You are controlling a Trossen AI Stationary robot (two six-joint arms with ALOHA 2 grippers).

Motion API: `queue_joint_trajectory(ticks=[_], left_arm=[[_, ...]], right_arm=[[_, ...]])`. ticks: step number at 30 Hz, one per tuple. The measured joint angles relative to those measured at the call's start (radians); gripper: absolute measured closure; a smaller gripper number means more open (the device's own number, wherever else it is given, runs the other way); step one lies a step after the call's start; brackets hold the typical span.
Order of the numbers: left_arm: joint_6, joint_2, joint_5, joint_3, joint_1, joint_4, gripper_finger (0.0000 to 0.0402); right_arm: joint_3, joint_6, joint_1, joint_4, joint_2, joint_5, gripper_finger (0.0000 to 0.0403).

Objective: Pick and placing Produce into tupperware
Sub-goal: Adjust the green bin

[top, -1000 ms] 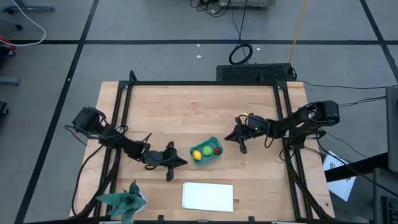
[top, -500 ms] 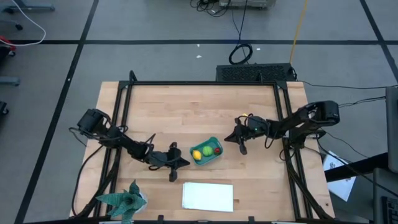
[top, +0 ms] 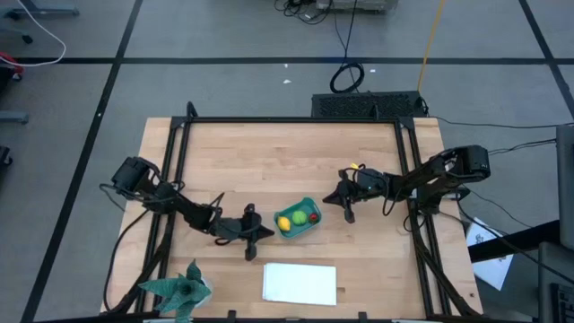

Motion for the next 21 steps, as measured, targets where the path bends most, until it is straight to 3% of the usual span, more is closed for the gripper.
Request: queue_joint_trajectory(ticks=[21], left_arm=[[-0.002,0.000,0.002,0.000,0.058,-0.006,0.0401]], right_arm=[[0.012,0.004,0.041,0.009,0.000,-0.001,0.0403]])
